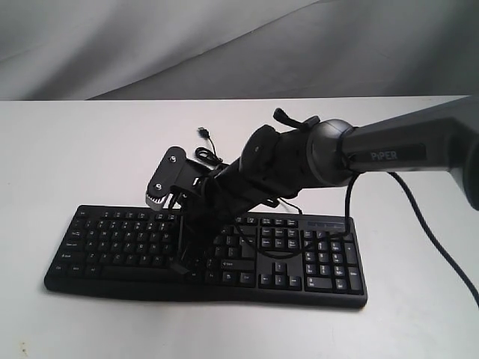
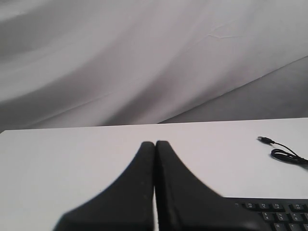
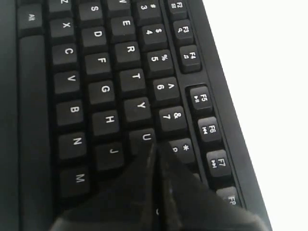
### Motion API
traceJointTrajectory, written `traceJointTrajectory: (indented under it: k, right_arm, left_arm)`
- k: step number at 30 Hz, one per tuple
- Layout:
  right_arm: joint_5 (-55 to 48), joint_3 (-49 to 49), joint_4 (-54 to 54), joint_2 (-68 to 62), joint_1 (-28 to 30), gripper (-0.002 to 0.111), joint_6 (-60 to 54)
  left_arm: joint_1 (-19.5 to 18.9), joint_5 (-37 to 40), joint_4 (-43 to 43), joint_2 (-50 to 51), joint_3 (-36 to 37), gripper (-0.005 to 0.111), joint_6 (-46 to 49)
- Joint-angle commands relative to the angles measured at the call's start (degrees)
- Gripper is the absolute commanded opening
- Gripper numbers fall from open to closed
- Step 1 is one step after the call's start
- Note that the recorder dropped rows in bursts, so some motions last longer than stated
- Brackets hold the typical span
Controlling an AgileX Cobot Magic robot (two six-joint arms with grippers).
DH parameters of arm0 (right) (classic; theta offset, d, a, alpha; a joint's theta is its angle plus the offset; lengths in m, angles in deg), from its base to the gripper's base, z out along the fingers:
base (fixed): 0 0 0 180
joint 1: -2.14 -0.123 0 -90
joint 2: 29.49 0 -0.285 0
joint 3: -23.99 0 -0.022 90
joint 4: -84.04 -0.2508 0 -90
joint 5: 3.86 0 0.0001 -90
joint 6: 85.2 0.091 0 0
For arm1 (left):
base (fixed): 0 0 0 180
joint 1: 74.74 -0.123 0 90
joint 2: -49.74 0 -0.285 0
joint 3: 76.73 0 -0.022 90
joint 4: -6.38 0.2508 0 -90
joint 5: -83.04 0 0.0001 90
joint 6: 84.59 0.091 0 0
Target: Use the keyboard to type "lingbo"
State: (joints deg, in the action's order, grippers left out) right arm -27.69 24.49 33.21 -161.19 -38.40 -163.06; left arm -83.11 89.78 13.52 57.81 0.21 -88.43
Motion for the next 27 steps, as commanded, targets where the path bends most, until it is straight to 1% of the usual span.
traceJointTrajectory:
  k: [1,6,20,27]
  right_arm:
    - [0.2,0.4,-0.4,-1.1,0.5,0.0,-0.4]
    - [-1.2,0.4,-0.2,0.6,0.5,0.0,-0.4]
    - [-2.4,0.4,-0.8,2.0,-4.7,0.0,-0.1]
    - [-1.7,0.4,-0.8,0.7,-5.0,0.0,-0.1]
  left_arm:
    - [0.4,-0.5,0.0,-0.3,0.3,0.001,-0.1]
    - [0.4,-0.5,0.0,-0.3,0.3,0.001,-0.1]
    - [0.4,-0.5,0.0,-0.3,0.3,0.001,-0.1]
    - [0.4,-0.5,0.0,-0.3,0.3,0.001,-0.1]
